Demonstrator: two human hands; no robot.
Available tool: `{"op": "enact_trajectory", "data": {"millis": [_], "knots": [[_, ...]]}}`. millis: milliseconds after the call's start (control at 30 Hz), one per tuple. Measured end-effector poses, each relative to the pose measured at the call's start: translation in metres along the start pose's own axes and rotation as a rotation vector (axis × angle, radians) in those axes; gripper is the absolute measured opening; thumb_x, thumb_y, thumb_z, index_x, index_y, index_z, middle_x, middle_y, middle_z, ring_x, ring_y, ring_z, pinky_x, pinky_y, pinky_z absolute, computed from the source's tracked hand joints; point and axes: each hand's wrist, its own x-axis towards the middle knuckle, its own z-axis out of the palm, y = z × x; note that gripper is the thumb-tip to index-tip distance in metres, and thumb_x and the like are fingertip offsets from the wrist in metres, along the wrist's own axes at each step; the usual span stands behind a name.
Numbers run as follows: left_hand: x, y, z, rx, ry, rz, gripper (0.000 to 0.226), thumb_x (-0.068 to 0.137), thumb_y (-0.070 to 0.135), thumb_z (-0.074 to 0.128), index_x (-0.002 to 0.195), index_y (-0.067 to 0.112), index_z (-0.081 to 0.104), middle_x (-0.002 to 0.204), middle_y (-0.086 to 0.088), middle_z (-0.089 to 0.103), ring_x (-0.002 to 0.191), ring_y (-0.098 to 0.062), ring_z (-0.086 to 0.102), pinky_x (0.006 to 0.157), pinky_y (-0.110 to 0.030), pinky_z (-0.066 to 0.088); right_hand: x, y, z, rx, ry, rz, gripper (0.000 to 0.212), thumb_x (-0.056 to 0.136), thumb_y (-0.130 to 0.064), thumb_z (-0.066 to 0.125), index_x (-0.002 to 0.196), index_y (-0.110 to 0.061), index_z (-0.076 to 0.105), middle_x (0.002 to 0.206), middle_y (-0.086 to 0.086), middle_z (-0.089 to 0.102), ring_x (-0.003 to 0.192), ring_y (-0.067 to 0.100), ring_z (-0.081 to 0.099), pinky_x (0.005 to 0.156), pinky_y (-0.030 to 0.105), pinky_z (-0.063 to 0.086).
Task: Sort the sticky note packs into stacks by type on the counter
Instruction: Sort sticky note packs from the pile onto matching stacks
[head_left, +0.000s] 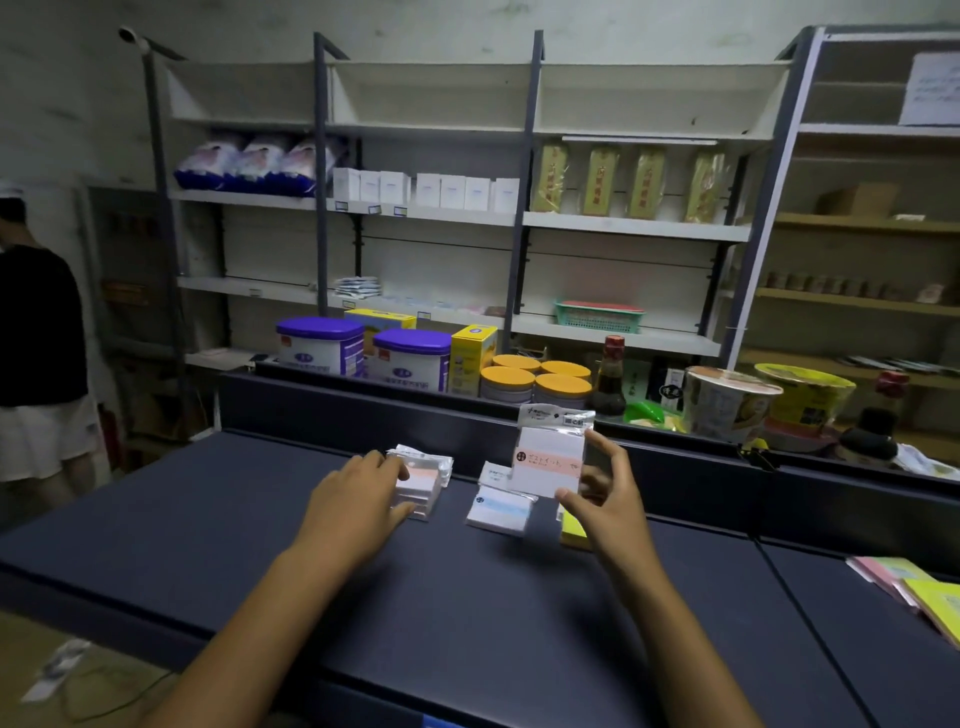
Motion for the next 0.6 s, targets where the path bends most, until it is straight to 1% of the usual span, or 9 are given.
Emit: {"op": "enact_trajectory", "data": {"millis": [33, 100, 167, 233, 267, 367, 400, 500, 600], "knots": [[0.003, -0.01, 0.0, 0.0, -0.001, 0.005, 0.04, 0.094, 0.047, 0.055, 0.128, 0.028, 0.049, 0.126, 0.007, 0.053, 0.119, -0.015, 0.049, 0.093, -0.03, 0.043, 0.003, -0.001, 0.012, 0.002, -0.005, 0.006, 0.072, 0.085, 0.004, 0.068, 0.137, -0.039, 0.042, 0.104, -0.001, 0.069, 0.093, 0.016, 0.067, 0.076, 0.043, 0.059], [0.009, -0.031, 0.001, -0.007, 0.0, 0.008, 0.039, 0.093, 0.048, 0.055, 0.127, 0.028, 0.049, 0.125, 0.006, 0.053, 0.118, -0.015, 0.05, 0.092, -0.03, 0.043, 0.01, -0.001, 0.038, 0.007, -0.021, -0.004, 0.073, 0.084, 0.004, 0.069, 0.138, -0.038, 0.043, 0.101, 0.003, 0.071, 0.089, 0.018, 0.066, 0.079, 0.037, 0.057], [0.014, -0.052, 0.002, -0.01, 0.003, 0.01, 0.039, 0.094, 0.048, 0.054, 0.126, 0.027, 0.049, 0.124, 0.006, 0.053, 0.117, -0.015, 0.05, 0.091, -0.03, 0.044, 0.017, -0.002, 0.064, -0.005, -0.029, -0.014, 0.072, 0.083, 0.004, 0.07, 0.137, -0.035, 0.045, 0.1, 0.003, 0.071, 0.084, 0.014, 0.063, 0.08, 0.031, 0.055], [0.02, -0.07, 0.005, -0.015, 0.001, 0.011, 0.039, 0.094, 0.048, 0.053, 0.127, 0.028, 0.049, 0.125, 0.006, 0.053, 0.117, -0.015, 0.05, 0.092, -0.029, 0.044, 0.022, -0.004, 0.088, -0.013, -0.056, -0.006, 0.071, 0.083, 0.003, 0.071, 0.135, -0.035, 0.044, 0.1, 0.002, 0.071, 0.079, 0.007, 0.061, 0.075, 0.025, 0.055], [0.022, -0.078, 0.007, -0.024, 0.0, 0.011, 0.039, 0.094, 0.048, 0.053, 0.127, 0.028, 0.048, 0.125, 0.006, 0.053, 0.117, -0.014, 0.05, 0.093, -0.029, 0.045, 0.025, -0.003, 0.099, -0.015, -0.075, 0.001, 0.071, 0.083, 0.003, 0.071, 0.135, -0.035, 0.043, 0.1, 0.002, 0.071, 0.08, 0.006, 0.062, 0.075, 0.024, 0.055], [0.029, -0.095, 0.012, -0.05, 0.001, 0.017, 0.039, 0.094, 0.048, 0.053, 0.128, 0.028, 0.048, 0.126, 0.007, 0.053, 0.117, -0.013, 0.05, 0.094, -0.029, 0.046, 0.035, 0.0, 0.124, -0.032, -0.108, 0.042, 0.07, 0.083, 0.002, 0.072, 0.137, -0.032, 0.042, 0.1, 0.003, 0.071, 0.085, 0.012, 0.064, 0.084, 0.035, 0.057], [0.03, -0.1, 0.014, -0.055, 0.002, 0.019, 0.039, 0.094, 0.048, 0.053, 0.128, 0.028, 0.048, 0.126, 0.007, 0.053, 0.117, -0.013, 0.05, 0.094, -0.029, 0.046, 0.038, 0.002, 0.131, -0.031, -0.12, 0.06, 0.069, 0.084, 0.002, 0.071, 0.138, -0.03, 0.042, 0.1, 0.005, 0.071, 0.085, 0.013, 0.065, 0.085, 0.036, 0.057], [0.037, -0.109, 0.017, -0.072, 0.007, 0.021, 0.04, 0.094, 0.048, 0.053, 0.128, 0.028, 0.048, 0.126, 0.007, 0.053, 0.118, -0.013, 0.05, 0.094, -0.029, 0.046, 0.05, 0.004, 0.147, -0.026, -0.162, 0.12, 0.067, 0.085, 0.003, 0.071, 0.139, -0.026, 0.042, 0.102, 0.009, 0.071, 0.091, 0.017, 0.069, 0.083, 0.034, 0.058], [0.044, -0.116, 0.019, -0.098, 0.012, 0.032, 0.041, 0.094, 0.048, 0.054, 0.129, 0.028, 0.048, 0.127, 0.007, 0.054, 0.117, -0.012, 0.051, 0.094, -0.029, 0.046, 0.06, 0.007, 0.158, -0.084, -0.22, 0.15, 0.065, 0.085, -0.001, 0.071, 0.139, -0.024, 0.043, 0.107, 0.008, 0.07, 0.1, 0.017, 0.069, 0.087, 0.033, 0.058]]}}
